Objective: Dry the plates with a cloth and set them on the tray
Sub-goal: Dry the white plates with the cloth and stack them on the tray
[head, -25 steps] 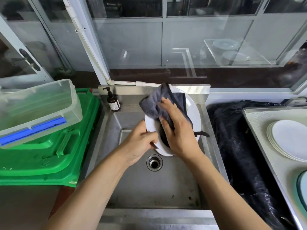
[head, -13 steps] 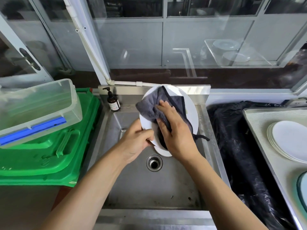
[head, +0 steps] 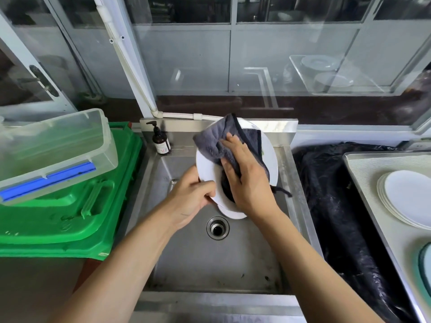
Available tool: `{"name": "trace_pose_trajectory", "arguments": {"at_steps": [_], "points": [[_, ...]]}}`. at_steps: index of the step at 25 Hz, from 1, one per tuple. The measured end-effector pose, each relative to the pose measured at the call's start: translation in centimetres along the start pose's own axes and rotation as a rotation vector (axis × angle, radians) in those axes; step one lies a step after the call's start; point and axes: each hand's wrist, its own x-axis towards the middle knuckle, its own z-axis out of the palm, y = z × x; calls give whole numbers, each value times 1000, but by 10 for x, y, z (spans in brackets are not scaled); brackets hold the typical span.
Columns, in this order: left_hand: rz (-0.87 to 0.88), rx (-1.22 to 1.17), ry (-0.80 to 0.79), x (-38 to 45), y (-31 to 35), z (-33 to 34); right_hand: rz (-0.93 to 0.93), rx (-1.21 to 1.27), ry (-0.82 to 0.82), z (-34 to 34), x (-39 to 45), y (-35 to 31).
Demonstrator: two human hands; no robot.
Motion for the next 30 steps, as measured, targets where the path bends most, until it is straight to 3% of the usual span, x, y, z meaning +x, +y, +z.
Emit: {"name": "trace_pose_trajectory", "arguments": {"at_steps": [5,12,17,21,26,30], "points": [[14,-2,22,2,-3,-13,-1,-1,-50,14,-50,10],[-4,-31,26,-6,-4,1,-82,-73,39,5,20,2],[7,-101,50,-1,5,-10,140,-182,97,-21,19,33],[34,-112,81,10,7,-8,262,-95,84,-11,-22,29],[19,-77,82,13,9,2,96,-4,-28,8,-45,-6],[42,-94,104,15,16,-2,36,-100,-12,-2,-50,7]]}}
